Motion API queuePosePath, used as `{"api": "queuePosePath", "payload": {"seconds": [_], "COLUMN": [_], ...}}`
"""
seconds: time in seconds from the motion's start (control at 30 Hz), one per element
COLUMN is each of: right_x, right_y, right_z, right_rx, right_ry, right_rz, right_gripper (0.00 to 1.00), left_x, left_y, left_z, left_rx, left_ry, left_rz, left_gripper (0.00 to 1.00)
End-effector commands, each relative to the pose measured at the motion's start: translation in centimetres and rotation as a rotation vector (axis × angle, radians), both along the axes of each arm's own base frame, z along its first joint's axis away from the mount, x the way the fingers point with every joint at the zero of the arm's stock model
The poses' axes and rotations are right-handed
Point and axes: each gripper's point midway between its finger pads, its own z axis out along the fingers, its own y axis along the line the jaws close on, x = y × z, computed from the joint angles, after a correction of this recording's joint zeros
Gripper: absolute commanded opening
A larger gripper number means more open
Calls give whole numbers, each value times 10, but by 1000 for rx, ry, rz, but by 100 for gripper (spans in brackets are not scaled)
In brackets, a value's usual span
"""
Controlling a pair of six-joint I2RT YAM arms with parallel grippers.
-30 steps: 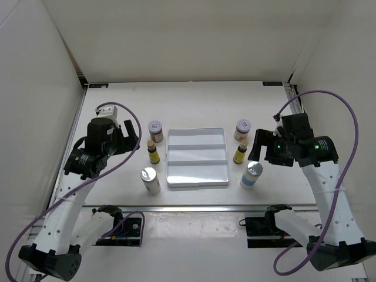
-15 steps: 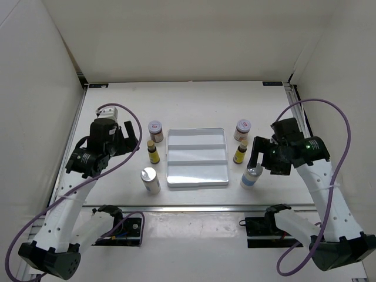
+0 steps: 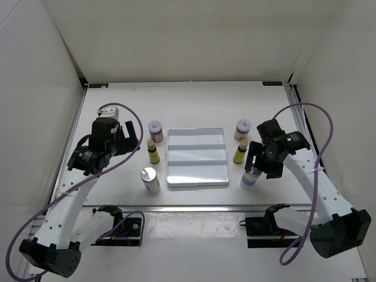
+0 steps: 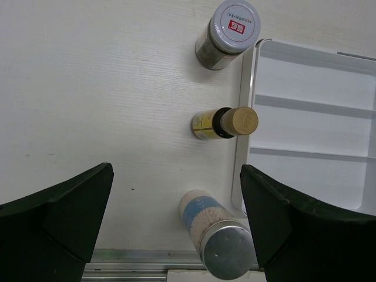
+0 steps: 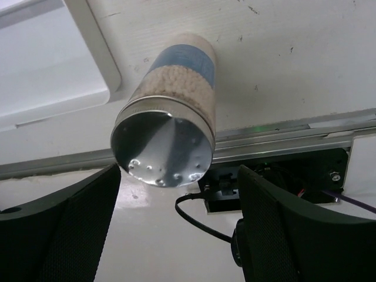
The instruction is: Organize the condiment bottles
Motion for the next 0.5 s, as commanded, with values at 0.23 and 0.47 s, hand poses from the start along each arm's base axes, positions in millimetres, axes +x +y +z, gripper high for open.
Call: {"api": "queuePosePath", "payload": {"seconds": [0.23,0.47], "right_x": [16,25], "right_y": [5,9], "right_z": [-13,-20], "right_rx": [-14,-36], "right_ry": [-31,-28], "right_rz": [-40,-26], "right_gripper": [69,58], "left_x": [0,1], "left_y": [-6,-6], "left_z": [-3,-5], "left_rx": [-7,-4], "left_ry": [16,25], "left_rz": [-27,-27], "left_gripper": [100,100]}}
